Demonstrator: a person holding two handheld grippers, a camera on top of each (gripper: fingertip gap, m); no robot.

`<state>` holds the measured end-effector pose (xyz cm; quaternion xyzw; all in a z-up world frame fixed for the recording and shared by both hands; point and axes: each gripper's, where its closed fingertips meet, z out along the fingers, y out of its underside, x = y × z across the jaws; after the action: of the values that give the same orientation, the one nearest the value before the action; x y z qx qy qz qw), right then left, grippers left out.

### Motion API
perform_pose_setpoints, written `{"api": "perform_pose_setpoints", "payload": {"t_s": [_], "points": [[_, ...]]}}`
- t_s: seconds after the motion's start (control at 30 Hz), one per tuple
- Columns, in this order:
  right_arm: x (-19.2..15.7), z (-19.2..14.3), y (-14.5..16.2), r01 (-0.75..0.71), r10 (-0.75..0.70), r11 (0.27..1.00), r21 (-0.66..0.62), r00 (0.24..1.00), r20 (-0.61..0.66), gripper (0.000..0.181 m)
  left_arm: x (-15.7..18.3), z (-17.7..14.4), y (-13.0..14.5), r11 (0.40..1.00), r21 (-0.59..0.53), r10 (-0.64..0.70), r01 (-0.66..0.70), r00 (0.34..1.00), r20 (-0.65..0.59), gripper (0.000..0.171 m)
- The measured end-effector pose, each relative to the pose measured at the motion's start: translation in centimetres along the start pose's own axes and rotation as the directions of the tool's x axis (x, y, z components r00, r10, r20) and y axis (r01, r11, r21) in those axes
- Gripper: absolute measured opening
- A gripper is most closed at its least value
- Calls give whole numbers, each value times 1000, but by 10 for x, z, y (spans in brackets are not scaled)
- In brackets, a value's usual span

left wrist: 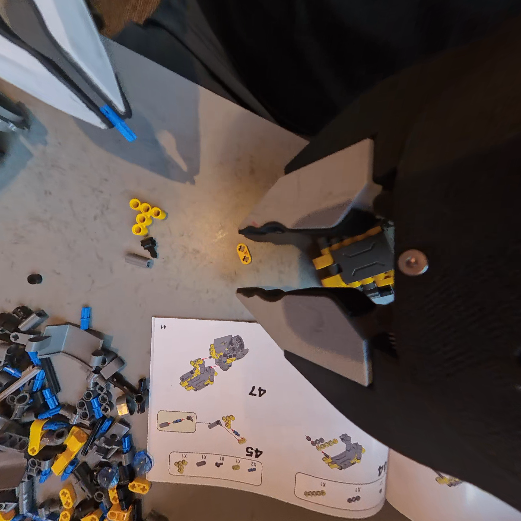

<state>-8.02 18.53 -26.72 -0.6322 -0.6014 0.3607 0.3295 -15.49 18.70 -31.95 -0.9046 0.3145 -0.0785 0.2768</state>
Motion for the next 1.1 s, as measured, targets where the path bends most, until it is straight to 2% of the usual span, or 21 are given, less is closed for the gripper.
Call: {"api": "perform_pose_setpoints", "payload": {"t_s": [0.37,0.63,0.8,1.0,1.1], "points": [[0,0,11,75,-77,996,-43,996,-49,3,10,2,9,998,-28,60,-62,997,-52,20],[0,3,12,80,-82,996,-48,996,-42,3,15,6,3,995,-31,95,-99,989,-111,11],[-1,2,13,85,-87,995,-53,996,-36,3,32,11,-5,979,12,203,-204,959,-196,11],[-12,7,24,135,-135,984,-118,991,2,3,63,13,-10,926,48,371,-374,881,-292,16],[-13,10,29,165,-169,974,-158,986,-12,3,58,11,-8,900,21,427,-436,868,-254,15]]}}
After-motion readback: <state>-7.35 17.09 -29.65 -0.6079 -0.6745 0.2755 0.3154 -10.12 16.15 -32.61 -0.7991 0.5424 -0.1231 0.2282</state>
